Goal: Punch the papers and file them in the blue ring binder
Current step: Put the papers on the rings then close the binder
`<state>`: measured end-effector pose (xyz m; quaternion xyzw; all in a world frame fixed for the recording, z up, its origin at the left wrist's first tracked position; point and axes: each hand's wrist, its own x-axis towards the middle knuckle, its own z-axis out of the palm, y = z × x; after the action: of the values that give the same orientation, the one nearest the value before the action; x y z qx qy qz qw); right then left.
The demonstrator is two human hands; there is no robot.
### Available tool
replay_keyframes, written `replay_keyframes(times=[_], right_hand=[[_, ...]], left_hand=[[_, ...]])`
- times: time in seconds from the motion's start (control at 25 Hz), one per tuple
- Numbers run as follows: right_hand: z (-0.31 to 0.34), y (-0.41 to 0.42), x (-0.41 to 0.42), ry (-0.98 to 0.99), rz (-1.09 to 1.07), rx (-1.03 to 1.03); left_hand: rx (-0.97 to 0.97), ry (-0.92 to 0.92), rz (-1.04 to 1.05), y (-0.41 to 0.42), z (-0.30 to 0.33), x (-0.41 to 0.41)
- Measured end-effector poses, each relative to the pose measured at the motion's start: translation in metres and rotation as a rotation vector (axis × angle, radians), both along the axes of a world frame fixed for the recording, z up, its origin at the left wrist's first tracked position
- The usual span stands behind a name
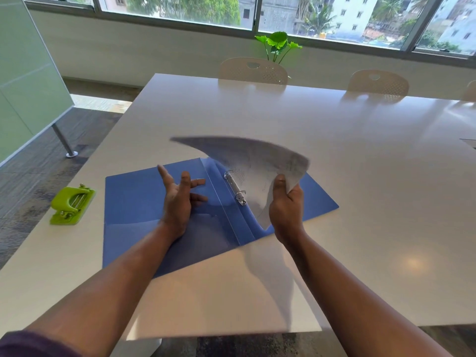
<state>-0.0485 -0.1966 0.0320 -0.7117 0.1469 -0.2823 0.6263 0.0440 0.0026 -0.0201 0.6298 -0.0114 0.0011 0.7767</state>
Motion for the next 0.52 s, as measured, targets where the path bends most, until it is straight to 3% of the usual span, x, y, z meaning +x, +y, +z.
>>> replay_keyframes(times=[0.16, 0.52], right_hand=[[0.002, -0.002, 0.001, 0.03, -0.032, 0.186], [-0.02, -0.034, 0.009, 0.116, -0.099, 0.539]], left_hand=[[0.284, -0.075, -0.107, -0.007, 0.002, -0.009], [1.385, -0.399, -0.427, -0.019, 0.005, -0.018]])
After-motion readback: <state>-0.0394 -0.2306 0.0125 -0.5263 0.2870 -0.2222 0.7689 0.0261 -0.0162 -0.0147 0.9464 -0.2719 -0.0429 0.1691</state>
